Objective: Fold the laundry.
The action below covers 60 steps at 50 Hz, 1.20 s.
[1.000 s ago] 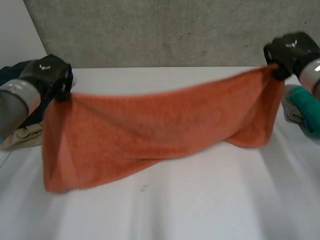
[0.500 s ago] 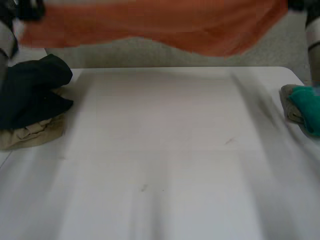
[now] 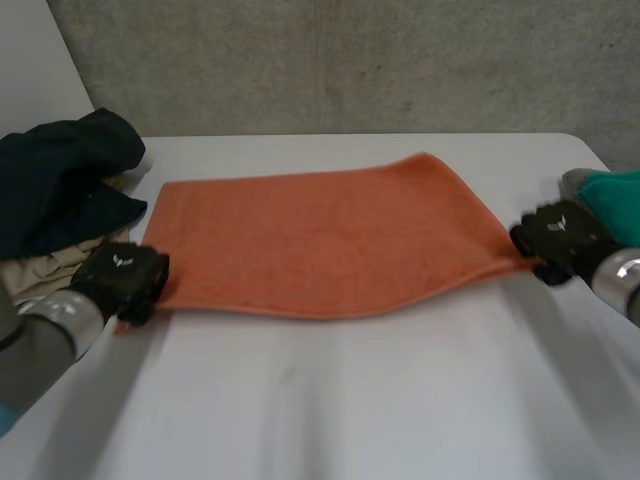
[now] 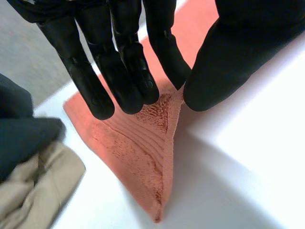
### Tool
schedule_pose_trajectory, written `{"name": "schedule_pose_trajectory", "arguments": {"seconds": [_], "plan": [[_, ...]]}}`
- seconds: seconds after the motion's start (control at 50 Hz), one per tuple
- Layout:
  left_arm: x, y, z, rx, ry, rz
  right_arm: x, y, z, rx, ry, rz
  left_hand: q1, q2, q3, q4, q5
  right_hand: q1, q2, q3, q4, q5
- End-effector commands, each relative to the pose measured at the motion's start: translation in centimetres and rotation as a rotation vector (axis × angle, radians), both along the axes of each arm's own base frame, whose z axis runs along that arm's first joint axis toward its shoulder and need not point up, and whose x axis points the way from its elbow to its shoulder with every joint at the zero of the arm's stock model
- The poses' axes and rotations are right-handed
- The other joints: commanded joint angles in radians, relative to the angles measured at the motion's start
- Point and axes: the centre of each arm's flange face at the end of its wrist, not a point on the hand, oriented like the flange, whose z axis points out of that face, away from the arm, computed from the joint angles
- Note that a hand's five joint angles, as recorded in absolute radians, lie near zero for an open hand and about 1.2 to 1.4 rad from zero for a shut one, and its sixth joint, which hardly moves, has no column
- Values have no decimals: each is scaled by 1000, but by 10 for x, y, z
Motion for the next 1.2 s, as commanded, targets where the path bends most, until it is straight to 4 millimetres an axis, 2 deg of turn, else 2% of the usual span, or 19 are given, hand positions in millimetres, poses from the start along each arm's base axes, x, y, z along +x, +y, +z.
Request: {"name": "schedule_pose_trajectory", "arguments": {"seconds": [0.02, 0.1, 0.16, 0.24, 0.4, 0.46, 0.48, 0.52, 0.54, 0.56, 0.6, 0.62, 0.7, 0.74, 0.8, 0.9, 1.02, 1.1, 1.2], "plan": [[19, 62, 34, 178, -200, -61, -26, 69, 24, 366, 293, 38, 231, 195, 201, 194, 234, 277, 216, 202, 194, 251], [21, 79, 39, 294, -271, -120, -34, 75, 26, 411, 397, 80, 231, 195, 201, 194, 234, 277, 216, 202, 194, 251], [21, 62, 38, 270, -314, -135, -34, 55, 22, 353, 393, 44, 231, 195, 201, 194, 234, 277, 216, 202, 194, 251], [20, 30, 38, 213, -336, -92, -25, 27, 19, 292, 310, -26, 231, 195, 201, 194, 234, 277, 216, 202, 194, 251], [-13, -37, 44, -26, -233, -52, 2, -26, 17, 96, 116, -118, 231, 195, 201, 194, 234, 277, 216, 202, 194, 251], [-25, -74, 61, -206, -175, -24, 17, -51, 30, -76, 43, -127, 231, 195, 201, 194, 234, 277, 216, 202, 194, 251], [-28, -83, 69, -266, -153, -18, 21, -58, 38, -132, 17, -136, 231, 195, 201, 194, 234, 277, 216, 202, 194, 251], [-34, -107, 107, -456, -98, 12, 28, -80, 72, -333, -54, -164, 231, 195, 201, 194, 234, 277, 216, 202, 194, 251], [-36, -119, 138, -588, -42, 40, 30, -86, 86, -404, -86, -177, 231, 195, 201, 194, 234, 277, 216, 202, 194, 251], [-37, -122, 155, -653, -3, 48, 32, -96, 118, -559, -168, -208, 231, 195, 201, 194, 234, 277, 216, 202, 194, 251], [-37, -125, 187, -762, 80, 67, 32, -100, 150, -692, -253, -222, 231, 195, 201, 194, 234, 277, 216, 202, 194, 251], [-35, -126, 216, -860, 170, 80, 31, -101, 177, -808, -349, -227, 231, 195, 201, 194, 234, 277, 216, 202, 194, 251], [-32, -123, 259, -981, 355, 88, 29, -95, 224, -990, -544, -188, 231, 195, 201, 194, 234, 277, 216, 202, 194, 251], [-29, -124, 262, -978, 379, 93, 28, -93, 230, -1000, -570, -179, 231, 195, 201, 194, 234, 277, 216, 202, 194, 251], [-27, -123, 258, -932, 369, 98, 30, -93, 231, -981, -573, -178, 231, 195, 201, 194, 234, 277, 216, 202, 194, 251], [-23, -123, 232, -819, 335, 122, 33, -97, 214, -901, -551, -173, 231, 195, 201, 194, 234, 277, 216, 202, 194, 251], [-28, -112, 174, -663, 298, 86, 38, -104, 158, -714, -485, -144, 231, 195, 201, 194, 234, 277, 216, 202, 194, 251], [-35, -101, 124, -557, 260, 29, 39, -102, 100, -531, -422, -132, 231, 195, 201, 194, 234, 277, 216, 202, 194, 251], [-38, -87, 70, -436, 179, 4, 35, -94, 46, -372, -328, -142, 231, 195, 201, 194, 234, 277, 216, 202, 194, 251]]}}
